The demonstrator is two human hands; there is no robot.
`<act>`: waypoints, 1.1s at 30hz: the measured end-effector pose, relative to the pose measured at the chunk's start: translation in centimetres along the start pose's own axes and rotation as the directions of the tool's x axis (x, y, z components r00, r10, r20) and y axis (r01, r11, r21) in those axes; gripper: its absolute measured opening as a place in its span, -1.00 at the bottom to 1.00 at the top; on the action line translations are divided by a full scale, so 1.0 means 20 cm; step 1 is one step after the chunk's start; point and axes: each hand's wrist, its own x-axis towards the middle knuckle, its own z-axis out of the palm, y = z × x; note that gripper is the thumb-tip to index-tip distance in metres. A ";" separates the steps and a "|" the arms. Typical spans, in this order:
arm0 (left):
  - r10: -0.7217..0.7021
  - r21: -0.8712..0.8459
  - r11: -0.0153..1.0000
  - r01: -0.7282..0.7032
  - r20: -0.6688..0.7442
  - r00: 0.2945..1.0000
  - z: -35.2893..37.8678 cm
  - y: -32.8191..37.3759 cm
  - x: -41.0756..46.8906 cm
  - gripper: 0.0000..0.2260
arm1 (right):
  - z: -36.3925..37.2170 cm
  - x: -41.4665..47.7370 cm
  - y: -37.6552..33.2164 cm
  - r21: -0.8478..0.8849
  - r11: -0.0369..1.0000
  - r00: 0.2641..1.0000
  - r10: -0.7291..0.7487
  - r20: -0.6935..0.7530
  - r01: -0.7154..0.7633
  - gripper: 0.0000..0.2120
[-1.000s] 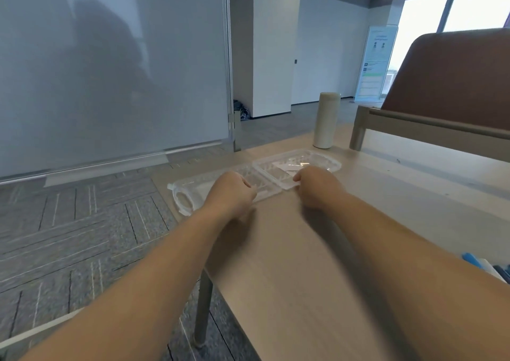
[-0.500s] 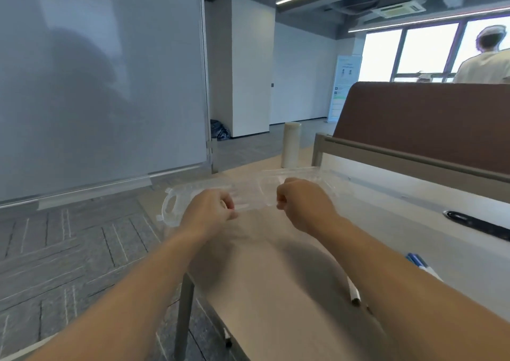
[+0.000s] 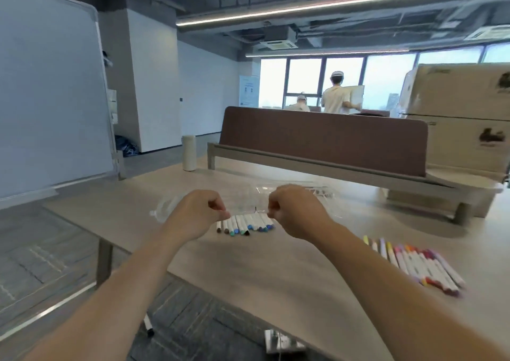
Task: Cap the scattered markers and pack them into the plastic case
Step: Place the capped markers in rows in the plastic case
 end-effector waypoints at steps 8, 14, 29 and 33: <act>0.113 0.010 0.993 -0.117 0.186 0.976 0.29 0.37 -0.44 -0.88 | -0.18 -0.76 0.24 -0.049 0.989 0.988 0.140 0.063 -0.138 -0.89; 0.169 0.118 0.971 -0.209 0.282 0.944 0.41 0.52 -0.64 -0.87 | -0.17 -1.07 0.32 -0.083 0.980 0.971 0.193 0.139 -0.182 -0.90; 0.067 0.142 0.979 -0.149 0.462 0.885 0.59 0.47 -0.64 -0.94 | 0.01 -1.14 0.44 0.013 0.970 0.924 0.225 0.309 -0.241 -0.87; 0.072 0.132 0.980 -0.152 0.478 0.876 0.60 0.46 -0.60 -0.96 | 0.01 -1.12 0.46 0.045 0.964 0.916 0.233 0.326 -0.262 -0.89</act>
